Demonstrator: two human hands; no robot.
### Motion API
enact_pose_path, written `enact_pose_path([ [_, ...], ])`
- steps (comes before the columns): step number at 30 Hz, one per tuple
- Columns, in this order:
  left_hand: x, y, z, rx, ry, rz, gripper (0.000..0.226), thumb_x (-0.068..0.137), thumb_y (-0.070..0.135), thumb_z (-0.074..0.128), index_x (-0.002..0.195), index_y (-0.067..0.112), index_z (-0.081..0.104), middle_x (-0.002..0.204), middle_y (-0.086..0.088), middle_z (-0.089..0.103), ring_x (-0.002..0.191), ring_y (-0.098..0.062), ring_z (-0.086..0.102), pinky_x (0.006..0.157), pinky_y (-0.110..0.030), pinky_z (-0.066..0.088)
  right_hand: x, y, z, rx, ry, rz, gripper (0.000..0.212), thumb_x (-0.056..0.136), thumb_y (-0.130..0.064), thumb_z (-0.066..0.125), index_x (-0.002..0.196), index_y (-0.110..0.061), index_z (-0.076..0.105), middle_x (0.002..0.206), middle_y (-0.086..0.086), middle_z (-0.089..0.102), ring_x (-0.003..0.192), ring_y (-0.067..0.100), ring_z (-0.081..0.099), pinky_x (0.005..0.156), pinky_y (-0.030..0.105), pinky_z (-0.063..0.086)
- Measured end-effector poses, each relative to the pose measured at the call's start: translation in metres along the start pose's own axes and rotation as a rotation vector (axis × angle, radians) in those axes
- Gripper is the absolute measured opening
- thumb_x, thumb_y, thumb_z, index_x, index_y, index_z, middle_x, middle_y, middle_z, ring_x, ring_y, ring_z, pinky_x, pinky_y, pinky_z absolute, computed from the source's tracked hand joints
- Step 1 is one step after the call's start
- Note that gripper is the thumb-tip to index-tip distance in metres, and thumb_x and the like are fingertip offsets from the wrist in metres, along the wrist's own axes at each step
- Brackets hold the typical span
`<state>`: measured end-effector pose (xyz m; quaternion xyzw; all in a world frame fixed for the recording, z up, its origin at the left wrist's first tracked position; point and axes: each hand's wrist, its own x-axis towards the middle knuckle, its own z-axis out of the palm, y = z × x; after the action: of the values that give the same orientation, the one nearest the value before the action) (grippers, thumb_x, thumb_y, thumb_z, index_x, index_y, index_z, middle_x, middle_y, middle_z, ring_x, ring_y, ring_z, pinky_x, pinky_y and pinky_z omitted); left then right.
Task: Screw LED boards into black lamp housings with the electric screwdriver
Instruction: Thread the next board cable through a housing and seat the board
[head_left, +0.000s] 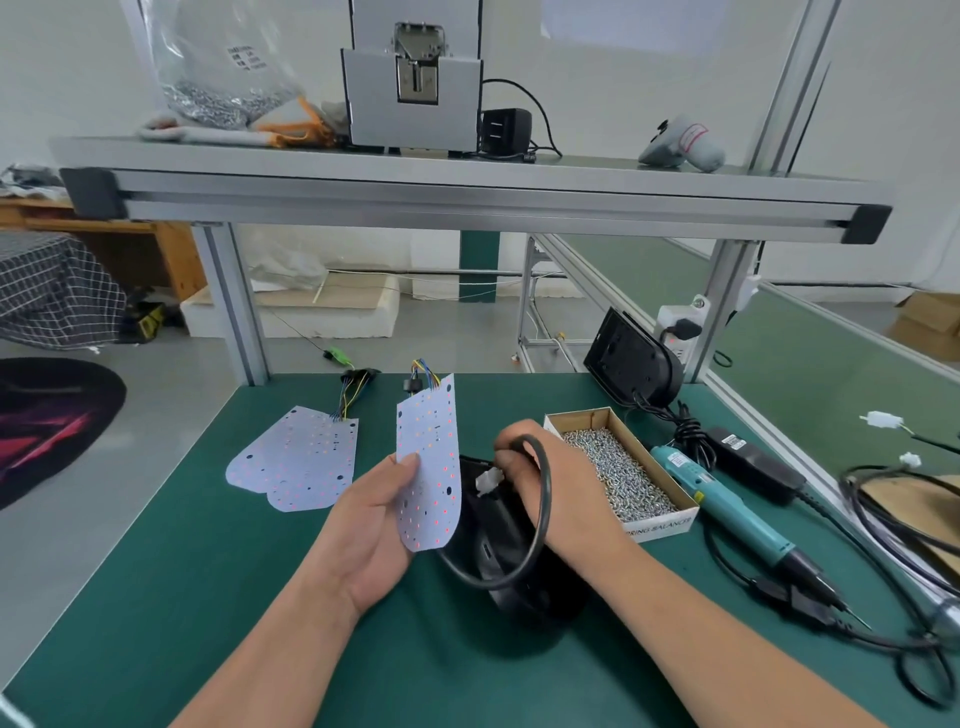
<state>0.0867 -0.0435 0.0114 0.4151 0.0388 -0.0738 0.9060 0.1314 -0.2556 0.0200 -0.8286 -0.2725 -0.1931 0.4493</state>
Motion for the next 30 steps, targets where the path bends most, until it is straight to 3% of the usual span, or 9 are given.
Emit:
enact_pose_path([
  [3, 0.000, -0.001, 0.001, -0.019, 0.008, -0.003, 0.028, 0.095, 0.023, 0.064, 0.117, 0.008, 0.072, 0.109, -0.010, 0.077, 0.087, -0.022, 0.076, 0.070, -0.035, 0.063, 0.001, -0.001, -0.002, 0.022, 0.016, -0.032, 0.015, 0.102, -0.020, 0.061, 0.096, -0.033, 0.058, 0.084, -0.020, 0.069, 0.082, 0.000, 0.068, 0.073, 0.009, 0.044],
  [5, 0.000, -0.001, 0.001, -0.020, 0.010, -0.009, 0.026, 0.094, 0.022, 0.064, 0.113, 0.009, 0.075, 0.108, -0.009, 0.077, 0.086, -0.022, 0.076, 0.069, -0.035, 0.063, 0.001, 0.001, -0.005, 0.041, -0.029, 0.006, 0.008, 0.103, -0.028, 0.062, 0.097, -0.033, 0.061, 0.087, -0.018, 0.070, 0.082, 0.008, 0.069, 0.075, 0.023, 0.051],
  [8, 0.001, -0.001, -0.001, -0.016, 0.005, -0.009, 0.026, 0.093, 0.023, 0.064, 0.113, 0.008, 0.074, 0.109, -0.010, 0.077, 0.087, -0.022, 0.076, 0.070, -0.034, 0.063, 0.000, 0.000, -0.006, 0.276, -0.109, 0.099, 0.006, 0.103, -0.032, 0.064, 0.098, -0.030, 0.066, 0.092, -0.005, 0.076, 0.076, 0.018, 0.072, 0.076, 0.036, 0.058],
  [13, 0.002, -0.001, -0.002, 0.015, -0.023, 0.014, 0.040, 0.094, 0.027, 0.064, 0.128, 0.006, 0.067, 0.118, -0.011, 0.074, 0.097, -0.024, 0.074, 0.084, -0.039, 0.060, 0.003, 0.005, -0.003, 0.539, -0.090, 0.230, 0.011, 0.105, -0.006, 0.057, 0.101, -0.009, 0.067, 0.094, 0.011, 0.076, 0.078, 0.021, 0.070, 0.072, 0.033, 0.061],
  [20, 0.002, -0.002, 0.000, 0.028, -0.072, 0.034, 0.027, 0.099, 0.027, 0.061, 0.112, 0.012, 0.081, 0.114, -0.011, 0.075, 0.096, -0.024, 0.075, 0.078, -0.036, 0.063, 0.006, -0.001, -0.003, 0.614, -0.168, 0.267, 0.013, 0.102, -0.006, 0.056, 0.099, -0.009, 0.069, 0.098, 0.010, 0.078, 0.079, 0.019, 0.072, 0.075, 0.031, 0.060],
  [22, 0.000, -0.004, 0.003, 0.034, -0.098, 0.036, 0.028, 0.101, 0.025, 0.059, 0.113, 0.012, 0.081, 0.114, -0.011, 0.076, 0.096, -0.024, 0.075, 0.078, -0.035, 0.063, 0.004, -0.002, -0.003, 0.462, -0.222, 0.239, 0.012, 0.101, -0.006, 0.060, 0.099, -0.013, 0.070, 0.094, 0.001, 0.077, 0.081, 0.014, 0.070, 0.078, 0.028, 0.056],
  [25, 0.000, -0.003, 0.004, 0.020, -0.091, 0.039, 0.030, 0.100, 0.024, 0.060, 0.117, 0.007, 0.078, 0.116, -0.012, 0.076, 0.096, -0.026, 0.076, 0.077, -0.036, 0.063, 0.000, -0.002, 0.002, -0.093, -0.164, -0.019, 0.007, 0.096, -0.021, 0.069, 0.101, -0.021, 0.074, 0.097, -0.010, 0.069, 0.098, 0.010, 0.059, 0.088, 0.020, 0.041],
  [28, -0.001, 0.000, 0.004, 0.004, -0.068, 0.049, 0.031, 0.098, 0.026, 0.061, 0.120, 0.007, 0.074, 0.111, -0.010, 0.075, 0.092, -0.023, 0.075, 0.073, -0.035, 0.062, -0.001, -0.003, 0.005, -0.259, -0.056, -0.067, 0.032, 0.090, -0.038, 0.070, 0.117, -0.021, 0.068, 0.116, -0.005, 0.054, 0.113, 0.016, 0.045, 0.099, 0.023, 0.035],
  [30, -0.003, 0.000, 0.005, 0.009, -0.073, 0.050, 0.033, 0.098, 0.026, 0.062, 0.123, 0.007, 0.069, 0.108, -0.009, 0.075, 0.090, -0.022, 0.074, 0.072, -0.035, 0.062, 0.003, 0.003, 0.001, -0.329, -0.084, -0.050, 0.052, 0.093, -0.044, 0.069, 0.137, -0.017, 0.061, 0.132, 0.000, 0.054, 0.126, 0.020, 0.044, 0.109, 0.028, 0.035],
])
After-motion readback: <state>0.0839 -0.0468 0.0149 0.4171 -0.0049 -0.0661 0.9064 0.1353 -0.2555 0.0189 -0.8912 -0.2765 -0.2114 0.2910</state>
